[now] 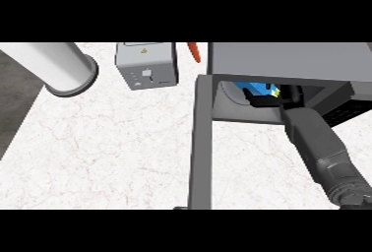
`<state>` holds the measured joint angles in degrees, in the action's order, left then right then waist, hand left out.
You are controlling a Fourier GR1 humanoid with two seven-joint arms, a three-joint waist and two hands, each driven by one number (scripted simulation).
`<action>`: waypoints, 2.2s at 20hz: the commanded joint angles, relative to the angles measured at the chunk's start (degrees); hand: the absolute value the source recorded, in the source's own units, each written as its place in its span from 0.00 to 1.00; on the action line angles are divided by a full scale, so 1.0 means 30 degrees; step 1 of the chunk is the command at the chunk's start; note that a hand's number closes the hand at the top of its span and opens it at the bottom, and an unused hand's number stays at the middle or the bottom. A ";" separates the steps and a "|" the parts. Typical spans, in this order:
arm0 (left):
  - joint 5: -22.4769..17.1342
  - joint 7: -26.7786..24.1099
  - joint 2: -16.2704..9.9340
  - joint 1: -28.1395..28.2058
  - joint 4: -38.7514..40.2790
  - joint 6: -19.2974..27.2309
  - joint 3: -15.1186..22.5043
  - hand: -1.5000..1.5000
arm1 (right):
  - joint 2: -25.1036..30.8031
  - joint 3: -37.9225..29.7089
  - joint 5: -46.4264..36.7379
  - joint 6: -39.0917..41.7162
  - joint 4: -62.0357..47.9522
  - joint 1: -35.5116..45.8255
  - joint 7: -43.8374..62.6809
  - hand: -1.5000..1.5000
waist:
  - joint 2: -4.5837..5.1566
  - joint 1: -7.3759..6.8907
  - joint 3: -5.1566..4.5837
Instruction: Pick up the milk, place it into the microwave and close the microwave
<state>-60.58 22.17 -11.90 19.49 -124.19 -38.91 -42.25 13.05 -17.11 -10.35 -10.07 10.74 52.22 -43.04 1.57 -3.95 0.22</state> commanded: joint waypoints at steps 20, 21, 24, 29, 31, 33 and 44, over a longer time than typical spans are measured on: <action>0.0630 0.0097 -0.1084 -0.2247 0.0995 0.0222 0.0658 0.00 | 0.3146 -0.0227 -0.0562 -0.4302 -0.1402 0.2072 0.1625 1.00 | 0.1004 -0.1639 0.0081; 0.0839 -0.0104 -0.0921 -0.2539 0.1451 0.0060 0.0748 0.00 | 0.2620 -0.0114 -0.0643 -0.4605 -0.1424 0.1938 0.1279 1.00 | 0.1109 -0.1612 0.0057; 0.0797 0.0039 -0.1200 -0.2748 0.1332 0.0159 0.0866 0.00 | 0.2994 -0.0322 -0.0381 -0.4371 -0.1516 0.2080 0.1370 1.00 | 0.1081 -0.1618 0.0087; 0.1102 0.0093 -0.1203 -0.2748 0.1493 -0.0019 0.0933 0.00 | 0.3282 -0.0333 -0.0266 -0.4577 -0.1773 0.1937 0.1174 1.00 | 0.1250 -0.1922 0.0083; 0.1126 0.0091 -0.1144 -0.2803 0.1519 -0.0028 0.1036 0.00 | 0.3416 -0.0354 -0.0187 -0.4483 -0.1859 0.2384 0.1468 1.00 | 0.1205 -0.2067 0.0073; 0.1495 -0.0007 -0.1401 -0.3058 0.1671 0.0059 0.0687 0.00 | 0.3682 -0.0415 -0.0072 -0.4526 -0.1867 0.2177 0.1101 1.00 | 0.1268 -0.1915 0.0092; 0.2256 -0.0124 -0.1832 -0.3814 0.1935 -0.0364 0.0824 0.00 | 0.4576 0.0840 -0.1197 -0.8047 -0.2835 0.2396 0.2137 1.00 | 0.1673 -0.2421 -0.0109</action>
<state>-54.59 21.94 -17.04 8.79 -118.50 -39.56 -39.98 21.74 -19.09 -8.84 -26.97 3.41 59.85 -38.86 5.56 -10.97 0.27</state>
